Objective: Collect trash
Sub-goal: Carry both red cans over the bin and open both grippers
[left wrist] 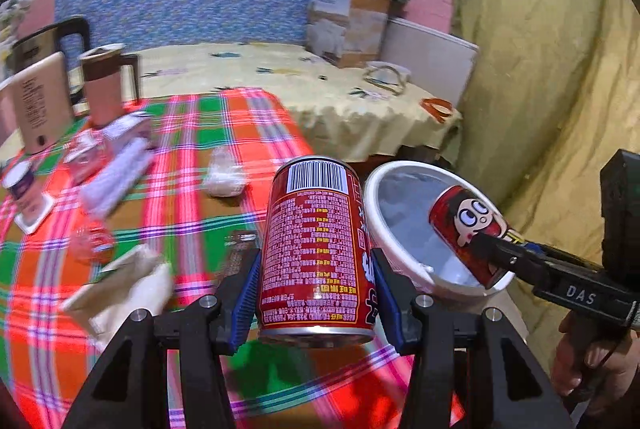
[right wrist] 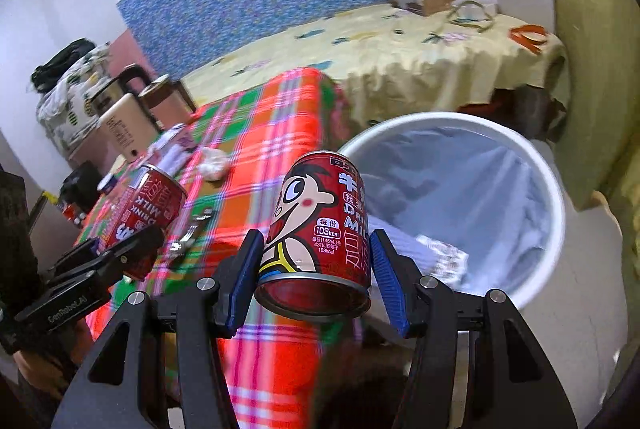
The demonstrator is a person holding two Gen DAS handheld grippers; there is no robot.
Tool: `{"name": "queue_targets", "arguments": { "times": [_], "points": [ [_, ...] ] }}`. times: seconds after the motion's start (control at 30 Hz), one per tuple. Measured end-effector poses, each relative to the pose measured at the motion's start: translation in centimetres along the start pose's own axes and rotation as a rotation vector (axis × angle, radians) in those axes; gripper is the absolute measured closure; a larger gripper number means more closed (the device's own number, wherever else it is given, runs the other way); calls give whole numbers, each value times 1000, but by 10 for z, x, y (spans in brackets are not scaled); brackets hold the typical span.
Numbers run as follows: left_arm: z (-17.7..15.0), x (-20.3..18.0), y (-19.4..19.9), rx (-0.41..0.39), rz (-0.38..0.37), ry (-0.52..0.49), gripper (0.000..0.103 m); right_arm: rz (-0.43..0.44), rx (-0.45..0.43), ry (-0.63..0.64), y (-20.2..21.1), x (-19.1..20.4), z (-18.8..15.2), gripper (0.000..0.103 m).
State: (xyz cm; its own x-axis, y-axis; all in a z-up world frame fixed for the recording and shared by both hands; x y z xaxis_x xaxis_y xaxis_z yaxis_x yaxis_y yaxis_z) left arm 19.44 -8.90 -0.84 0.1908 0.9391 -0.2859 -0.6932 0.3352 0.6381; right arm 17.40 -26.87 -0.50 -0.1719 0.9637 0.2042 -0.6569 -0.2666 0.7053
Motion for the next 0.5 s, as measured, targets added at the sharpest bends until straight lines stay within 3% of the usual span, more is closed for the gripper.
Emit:
{"name": "queue_targets", "arguments": {
  "times": [0.5],
  "points": [
    [2,-65,-64,73,-116,-104,51,-78,42,-59,-2,-46,-16,47]
  ]
}}
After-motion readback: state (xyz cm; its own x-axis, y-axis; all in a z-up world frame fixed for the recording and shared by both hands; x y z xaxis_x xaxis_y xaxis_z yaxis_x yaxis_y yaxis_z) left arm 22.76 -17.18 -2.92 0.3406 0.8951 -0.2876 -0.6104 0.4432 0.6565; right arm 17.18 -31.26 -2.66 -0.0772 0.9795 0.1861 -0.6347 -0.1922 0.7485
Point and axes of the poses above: each gripper's, at about its wrist camera, not at the fingertips, and y roughly against the way its jaws point, x to its left, z to its top, the point moved 1 cm from there along -y, roughly the way its jaws point, and after that the axes turned 6 degrees about y, right-handed, at the moved point
